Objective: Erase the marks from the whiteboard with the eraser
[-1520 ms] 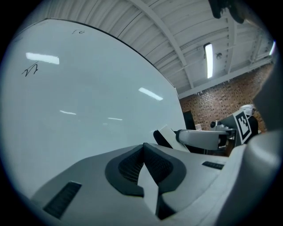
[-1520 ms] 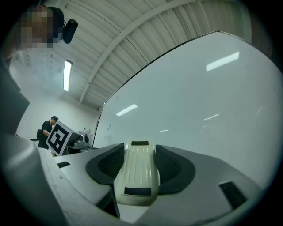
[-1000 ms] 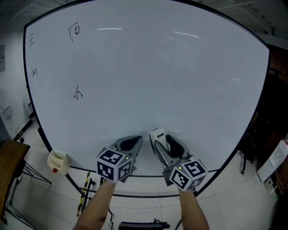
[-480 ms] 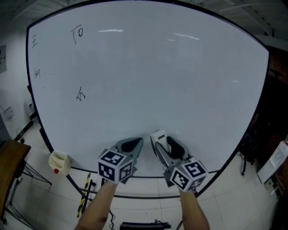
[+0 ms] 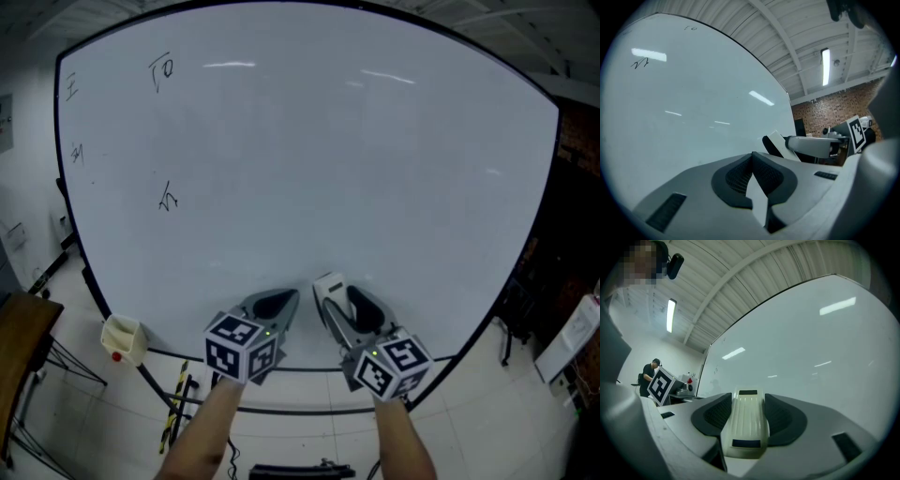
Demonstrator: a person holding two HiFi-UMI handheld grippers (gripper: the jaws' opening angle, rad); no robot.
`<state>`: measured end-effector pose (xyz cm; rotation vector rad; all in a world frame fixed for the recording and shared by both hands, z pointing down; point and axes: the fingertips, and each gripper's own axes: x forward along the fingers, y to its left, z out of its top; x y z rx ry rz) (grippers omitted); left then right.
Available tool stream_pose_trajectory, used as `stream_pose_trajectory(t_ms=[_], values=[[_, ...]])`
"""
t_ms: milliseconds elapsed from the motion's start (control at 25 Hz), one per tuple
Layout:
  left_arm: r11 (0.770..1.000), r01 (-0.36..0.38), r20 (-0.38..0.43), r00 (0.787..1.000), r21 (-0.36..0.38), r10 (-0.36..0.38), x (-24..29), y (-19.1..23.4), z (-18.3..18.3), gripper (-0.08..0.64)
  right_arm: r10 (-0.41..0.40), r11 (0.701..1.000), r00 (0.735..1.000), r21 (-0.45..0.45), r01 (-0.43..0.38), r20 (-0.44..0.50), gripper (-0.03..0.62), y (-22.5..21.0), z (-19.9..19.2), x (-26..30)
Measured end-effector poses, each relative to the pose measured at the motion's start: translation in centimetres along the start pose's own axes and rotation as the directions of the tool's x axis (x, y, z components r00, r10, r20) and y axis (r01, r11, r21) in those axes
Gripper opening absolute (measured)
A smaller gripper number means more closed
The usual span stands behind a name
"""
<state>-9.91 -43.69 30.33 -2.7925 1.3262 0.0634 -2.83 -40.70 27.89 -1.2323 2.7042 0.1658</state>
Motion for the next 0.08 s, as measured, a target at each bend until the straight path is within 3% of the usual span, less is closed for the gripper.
stream_pose_trajectory(t_ms=[80], values=[[1.0,0.0,-0.001,1.0,-0.002,0.0,-0.04,0.01,-0.13,0.006,0.005,1.0,1.0,-0.001,-0.005,0.0,0.219,0.05,-0.15,0.03]])
